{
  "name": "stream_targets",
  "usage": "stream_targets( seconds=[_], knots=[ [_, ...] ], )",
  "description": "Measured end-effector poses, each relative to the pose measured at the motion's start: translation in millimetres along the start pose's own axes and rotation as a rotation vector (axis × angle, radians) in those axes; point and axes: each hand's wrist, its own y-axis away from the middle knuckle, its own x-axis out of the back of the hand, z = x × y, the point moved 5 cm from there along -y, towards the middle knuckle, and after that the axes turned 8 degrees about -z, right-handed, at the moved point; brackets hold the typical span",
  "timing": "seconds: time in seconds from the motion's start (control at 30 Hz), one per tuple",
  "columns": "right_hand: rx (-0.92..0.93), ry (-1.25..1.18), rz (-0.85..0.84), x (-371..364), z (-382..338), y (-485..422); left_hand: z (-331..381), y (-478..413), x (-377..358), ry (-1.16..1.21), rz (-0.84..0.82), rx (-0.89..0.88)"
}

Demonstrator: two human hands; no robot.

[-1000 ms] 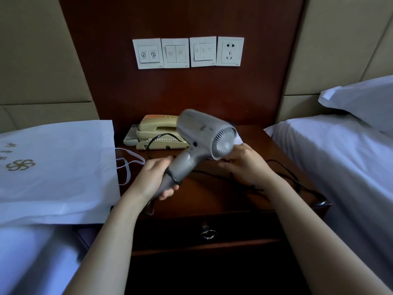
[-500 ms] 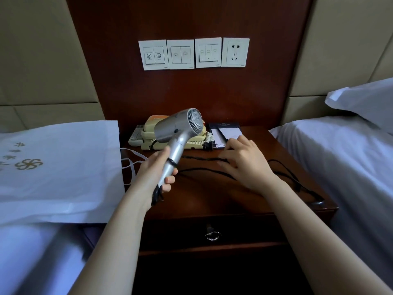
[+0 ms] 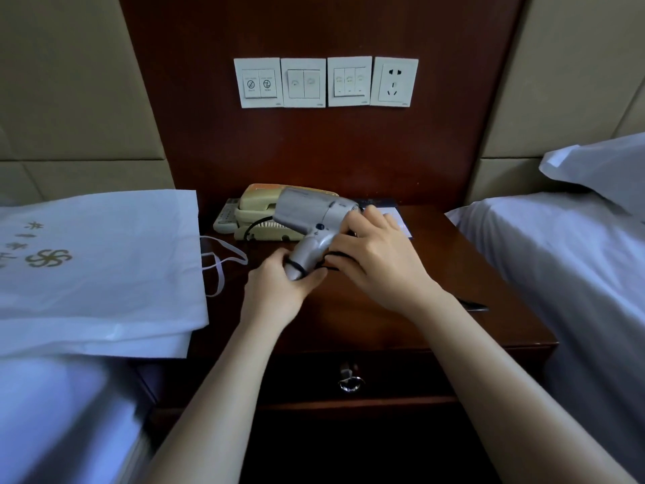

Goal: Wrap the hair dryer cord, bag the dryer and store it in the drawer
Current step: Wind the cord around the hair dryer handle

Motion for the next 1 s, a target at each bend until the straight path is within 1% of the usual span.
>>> stream_targets(
  seconds=[0.13, 0.27, 0.33, 0.53, 0.6, 0.7, 0.83, 1.0],
  knots=[
    [0.041, -0.041, 0.019, 1, -9, -5, 8, 4, 0, -0.116, -0.012, -0.009],
    [0.095, -0.072, -0.005, -2, -19, -5, 17, 9, -1, -0.243, -0.013, 0.010],
    [0.088, -0.118, -0.030, -3, -19, -5, 19, 10, -1, -0.283, -0.010, 0.006],
    [-0.046, -0.297, -0.054, -2, 3, -6, 28, 14, -2, -0.302, -0.053, -0.056],
    [-0.084, -0.322, -0.073, -1, 17, -2, 25, 13, 1, -0.313, -0.046, -0.056],
    [-0.186, -0.312, -0.066, 2, 45, 5, 16, 9, 11, -0.308, -0.010, -0.048],
    [-0.314, -0.260, 0.007, 7, 77, 20, -6, 5, 27, -0.312, 0.035, 0.020],
    [-0.489, -0.186, -0.013, -8, 108, 43, -30, 0, 37, -0.287, -0.018, 0.042]
  ],
)
